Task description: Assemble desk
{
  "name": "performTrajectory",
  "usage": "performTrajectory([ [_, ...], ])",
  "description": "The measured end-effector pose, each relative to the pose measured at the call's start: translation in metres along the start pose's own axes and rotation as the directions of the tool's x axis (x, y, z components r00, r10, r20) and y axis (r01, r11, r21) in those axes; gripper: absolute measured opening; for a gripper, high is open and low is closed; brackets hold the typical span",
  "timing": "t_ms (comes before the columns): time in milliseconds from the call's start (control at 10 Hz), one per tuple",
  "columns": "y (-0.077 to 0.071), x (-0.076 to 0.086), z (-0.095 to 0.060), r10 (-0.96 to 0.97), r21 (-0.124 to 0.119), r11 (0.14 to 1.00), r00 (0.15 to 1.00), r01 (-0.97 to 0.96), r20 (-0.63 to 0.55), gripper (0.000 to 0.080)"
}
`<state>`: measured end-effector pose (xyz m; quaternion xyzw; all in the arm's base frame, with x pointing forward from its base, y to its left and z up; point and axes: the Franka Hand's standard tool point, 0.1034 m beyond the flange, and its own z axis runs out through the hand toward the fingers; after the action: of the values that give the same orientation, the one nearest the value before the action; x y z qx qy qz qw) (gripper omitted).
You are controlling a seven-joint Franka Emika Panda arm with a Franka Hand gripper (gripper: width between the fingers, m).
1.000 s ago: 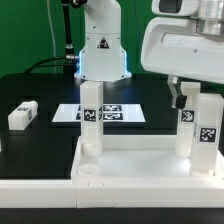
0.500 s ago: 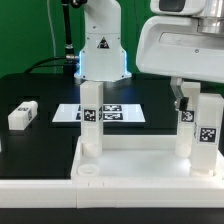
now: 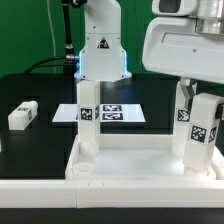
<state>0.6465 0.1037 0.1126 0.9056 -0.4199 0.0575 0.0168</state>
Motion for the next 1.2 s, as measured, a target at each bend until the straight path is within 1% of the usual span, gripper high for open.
performTrajectory([
  [100,0.0004,0.0018,0.0005,0.137,0.001,0.991,0.991,-0.137,0.006,0.0292],
  [200,0.0014,0.0032,0.0009,0.324,0.009,0.946,0.946,-0.324,0.031,0.0292],
  [300,0.0014,0.004,0.0012,0.459,0.015,0.888,0.886,-0.46,0.062,0.0292],
  [400,0.0013,0.0044,0.0014,0.571,0.013,0.818,0.815,-0.575,0.095,0.0292],
  [500,0.0012,0.0043,0.0017,0.662,0.001,0.746,0.742,-0.666,0.105,0.0292],
  [600,-0.0004,0.0022,0.0021,0.776,-0.015,0.626,0.622,-0.779,0.105,0.0292],
  [700,-0.0015,0.0012,0.0021,0.83,-0.022,0.553,0.549,-0.833,0.103,0.0292],
  [800,-0.0014,0.0014,0.0022,0.848,-0.026,0.524,0.519,-0.851,0.104,0.0292],
  [900,-0.0016,0.0011,0.0021,0.849,-0.026,0.523,0.518,-0.852,0.104,0.0292],
  [1000,-0.0017,0.0014,0.0023,0.842,-0.023,0.534,0.529,-0.845,0.105,0.0374],
  [1100,-0.0017,0.0016,0.0022,0.815,-0.017,0.575,0.57,-0.818,0.105,0.051],
  [1200,0.0001,0.0011,0.0036,0.696,0.004,0.715,0.712,-0.699,0.091,0.051],
])
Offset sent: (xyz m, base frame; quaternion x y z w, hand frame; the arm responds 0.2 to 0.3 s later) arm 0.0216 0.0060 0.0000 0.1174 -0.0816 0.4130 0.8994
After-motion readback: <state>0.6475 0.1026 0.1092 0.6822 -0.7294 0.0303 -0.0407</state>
